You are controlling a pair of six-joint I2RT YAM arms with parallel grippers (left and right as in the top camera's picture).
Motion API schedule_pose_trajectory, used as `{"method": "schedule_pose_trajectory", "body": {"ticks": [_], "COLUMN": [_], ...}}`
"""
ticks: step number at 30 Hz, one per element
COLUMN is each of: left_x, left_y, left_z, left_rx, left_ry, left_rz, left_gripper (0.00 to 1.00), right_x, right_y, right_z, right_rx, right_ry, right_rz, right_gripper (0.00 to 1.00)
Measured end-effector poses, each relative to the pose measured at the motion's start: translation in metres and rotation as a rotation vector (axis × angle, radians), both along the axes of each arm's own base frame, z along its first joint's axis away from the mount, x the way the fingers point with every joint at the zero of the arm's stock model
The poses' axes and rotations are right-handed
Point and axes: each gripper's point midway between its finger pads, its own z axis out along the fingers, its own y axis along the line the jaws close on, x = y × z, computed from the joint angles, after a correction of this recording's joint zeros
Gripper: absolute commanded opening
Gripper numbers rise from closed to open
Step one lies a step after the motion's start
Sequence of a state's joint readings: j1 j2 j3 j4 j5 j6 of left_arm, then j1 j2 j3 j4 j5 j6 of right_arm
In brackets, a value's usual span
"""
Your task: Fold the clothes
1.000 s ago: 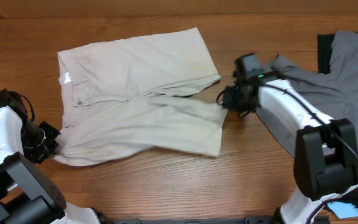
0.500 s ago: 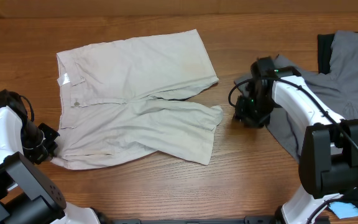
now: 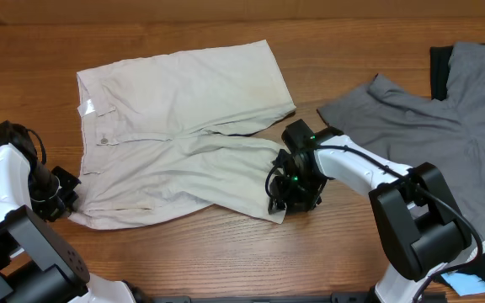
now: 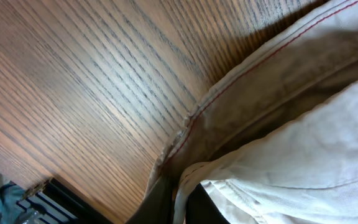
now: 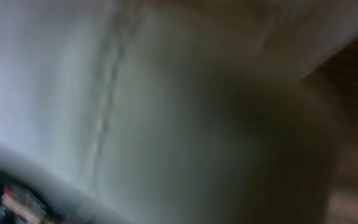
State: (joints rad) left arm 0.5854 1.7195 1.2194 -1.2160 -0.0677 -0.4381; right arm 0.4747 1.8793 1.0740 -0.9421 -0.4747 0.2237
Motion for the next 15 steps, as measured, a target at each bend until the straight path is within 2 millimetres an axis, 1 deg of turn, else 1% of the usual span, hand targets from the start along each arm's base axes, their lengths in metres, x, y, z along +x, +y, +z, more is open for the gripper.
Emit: {"method": "schedule_pose_trajectory", "body": {"ticks": [1, 3, 5, 6, 7, 8, 9, 10, 12, 13, 15], "left_x": [0.000, 0.000, 0.000, 0.000, -0.001, -0.001, -0.001, -0.001, -0.001, -0.001, -0.001], "left_y": [0.000, 0.000, 0.000, 0.000, 0.000, -0.001, -0.001, -0.002, -0.001, -0.001, -0.001], "left_z": [0.000, 0.000, 0.000, 0.000, 0.000, 0.000, 0.000, 0.000, 0.000, 0.000, 0.000], "left_rx": [0.000, 0.000, 0.000, 0.000, -0.001, -0.003, -0.006, -0.007, -0.006, -0.006, -0.006], "left_ry": [0.000, 0.000, 0.000, 0.001, 0.002, 0.003, 0.003, 0.004, 0.005, 0.005, 0.005], "left_rz": [0.000, 0.000, 0.000, 0.000, 0.000, 0.000, 0.000, 0.000, 0.000, 0.000, 0.000], "left_gripper": [0.13, 0.13, 0.13, 0.13, 0.13, 0.13, 0.13, 0.14, 0.17, 0.20, 0.21], "right_x": [0.003, 0.006, 0.001, -0.006, -0.019, -0.026, -0.045, -0.054, -0.061, -0.061, -0.056], "right_y": [0.001, 0.000, -0.005, -0.010, -0.017, -0.021, -0.031, -0.038, -0.050, -0.056, -0.065], "right_z": [-0.001, -0.004, -0.006, -0.005, -0.003, -0.002, 0.004, 0.008, 0.009, 0.008, 0.006], "right_rx": [-0.001, -0.011, -0.041, -0.065, -0.101, -0.122, -0.170, -0.202, -0.269, -0.302, -0.338], "right_ry": [-0.006, -0.021, 0.005, 0.040, 0.097, 0.126, 0.214, 0.257, 0.279, 0.276, 0.258], "right_rz": [-0.022, -0.038, -0.058, -0.064, -0.069, -0.071, -0.072, -0.071, -0.069, -0.072, -0.086], "right_gripper": [0.04, 0.04, 0.04, 0.04, 0.04, 0.04, 0.04, 0.04, 0.04, 0.04, 0.04]}}
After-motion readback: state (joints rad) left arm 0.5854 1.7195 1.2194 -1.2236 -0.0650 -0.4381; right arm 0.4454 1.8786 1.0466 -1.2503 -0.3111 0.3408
